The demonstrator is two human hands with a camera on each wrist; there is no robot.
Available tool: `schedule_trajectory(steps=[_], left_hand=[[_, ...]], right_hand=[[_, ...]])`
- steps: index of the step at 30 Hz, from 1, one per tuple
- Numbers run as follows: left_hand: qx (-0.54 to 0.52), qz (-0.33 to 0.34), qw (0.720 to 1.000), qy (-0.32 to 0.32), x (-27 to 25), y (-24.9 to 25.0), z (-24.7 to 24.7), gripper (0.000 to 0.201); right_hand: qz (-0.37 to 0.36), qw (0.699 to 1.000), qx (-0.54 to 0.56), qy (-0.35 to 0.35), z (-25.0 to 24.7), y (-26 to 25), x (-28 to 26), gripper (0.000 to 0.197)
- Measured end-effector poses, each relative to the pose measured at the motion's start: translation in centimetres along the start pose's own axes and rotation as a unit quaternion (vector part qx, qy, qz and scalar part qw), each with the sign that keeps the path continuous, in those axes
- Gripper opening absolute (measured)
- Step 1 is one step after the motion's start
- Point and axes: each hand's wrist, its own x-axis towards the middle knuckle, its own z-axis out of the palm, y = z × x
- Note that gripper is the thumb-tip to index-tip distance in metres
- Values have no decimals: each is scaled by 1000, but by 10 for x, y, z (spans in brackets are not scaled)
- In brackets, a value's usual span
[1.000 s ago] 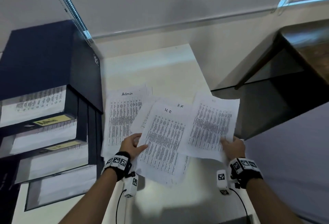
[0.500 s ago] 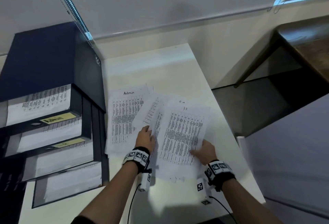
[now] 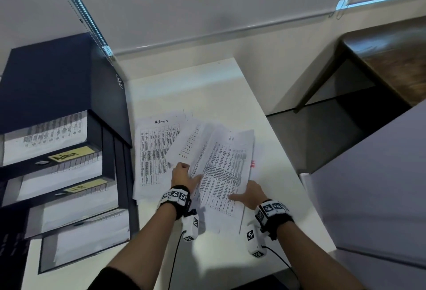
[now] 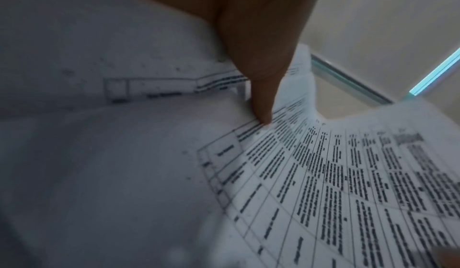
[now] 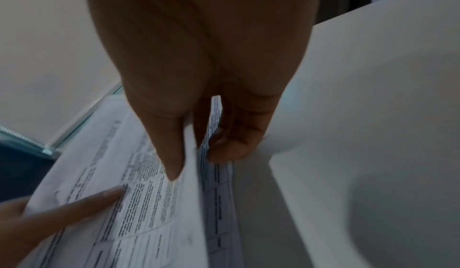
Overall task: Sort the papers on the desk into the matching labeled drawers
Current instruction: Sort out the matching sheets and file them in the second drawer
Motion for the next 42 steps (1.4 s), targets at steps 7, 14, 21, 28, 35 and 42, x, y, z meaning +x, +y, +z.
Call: schedule_trajectory(steps=[7,14,21,28,35,42], left_hand=[[-201,76,974,-70,-24,2,-48,55],[-253,123,959,17,-54,7,-98,37],[-264,138,950,94,-80,-14,-127,32],[-307,160,931,112,-106,-53,-209,40],[-370,98,924,2,-147,-145,-283,58],[-391,-9,920,20,-176,-228,-318,46]], right_hand=[[-93,951,244,166,-27,-19,1,55],[-178,913,326,171,-25,-66,-22,37],[-223,929,253,155,-2,-87,-38,32],[-323,921,190,106,11,-158,-81,71],[-377,919,107,-49,82,-216,-120,53],[-173,931,209,-243,147,-272,-121,34]])
